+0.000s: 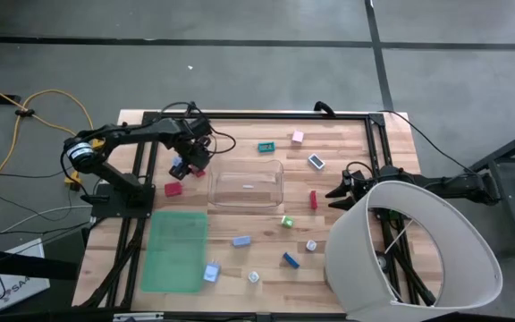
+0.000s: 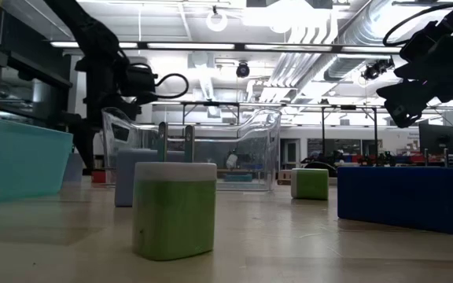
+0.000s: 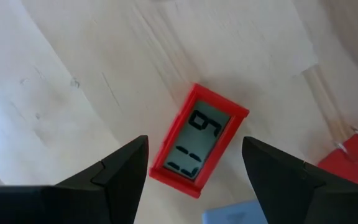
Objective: Pick & Place Office items
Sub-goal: Put the top red digital clock into the green bin
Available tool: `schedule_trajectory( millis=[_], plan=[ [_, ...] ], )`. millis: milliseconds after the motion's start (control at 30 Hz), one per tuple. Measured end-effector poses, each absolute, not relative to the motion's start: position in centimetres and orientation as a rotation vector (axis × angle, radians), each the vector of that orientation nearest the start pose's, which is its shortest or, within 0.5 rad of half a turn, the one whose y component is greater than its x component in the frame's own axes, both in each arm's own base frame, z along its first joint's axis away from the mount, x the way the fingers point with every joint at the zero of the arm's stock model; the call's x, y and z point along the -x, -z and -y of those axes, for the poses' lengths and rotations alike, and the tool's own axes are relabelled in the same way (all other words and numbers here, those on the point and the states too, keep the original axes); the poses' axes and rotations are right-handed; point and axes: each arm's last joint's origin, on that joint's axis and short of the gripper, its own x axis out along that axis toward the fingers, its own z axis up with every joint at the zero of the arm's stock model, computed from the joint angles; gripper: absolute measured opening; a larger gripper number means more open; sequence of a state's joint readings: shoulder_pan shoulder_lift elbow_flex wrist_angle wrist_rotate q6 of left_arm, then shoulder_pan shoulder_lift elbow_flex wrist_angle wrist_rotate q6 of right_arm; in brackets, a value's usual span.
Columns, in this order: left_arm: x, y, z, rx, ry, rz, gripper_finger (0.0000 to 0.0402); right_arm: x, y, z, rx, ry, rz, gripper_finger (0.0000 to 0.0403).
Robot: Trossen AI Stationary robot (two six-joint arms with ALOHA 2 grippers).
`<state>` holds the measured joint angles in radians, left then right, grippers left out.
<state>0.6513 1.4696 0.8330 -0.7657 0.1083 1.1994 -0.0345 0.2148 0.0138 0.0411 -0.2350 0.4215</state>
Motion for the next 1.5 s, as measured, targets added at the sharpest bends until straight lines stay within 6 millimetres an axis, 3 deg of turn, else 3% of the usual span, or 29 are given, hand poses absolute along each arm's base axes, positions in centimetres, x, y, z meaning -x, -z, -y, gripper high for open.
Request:
schedule_trajectory(
  millis=[400, 967, 1500],
  plan=[
    [-19.8, -16.8, -13.2, -0.502, 0.376, -1.386, 0.0254, -10.9, -15.4, -0.3, -0.441, -0.164, -0.199, 0.0161],
    [-19.6, -15.6, -13.1, -0.538, 0.337, -1.379, 0.0251, -10.9, -15.4, -0.3, -0.441, -0.164, -0.199, 0.0161],
    [-19.6, -15.6, -13.1, -0.553, 0.350, -1.377, 0.0171, -10.9, -15.4, -0.3, -0.441, -0.164, -0.199, 0.0161]
  ],
)
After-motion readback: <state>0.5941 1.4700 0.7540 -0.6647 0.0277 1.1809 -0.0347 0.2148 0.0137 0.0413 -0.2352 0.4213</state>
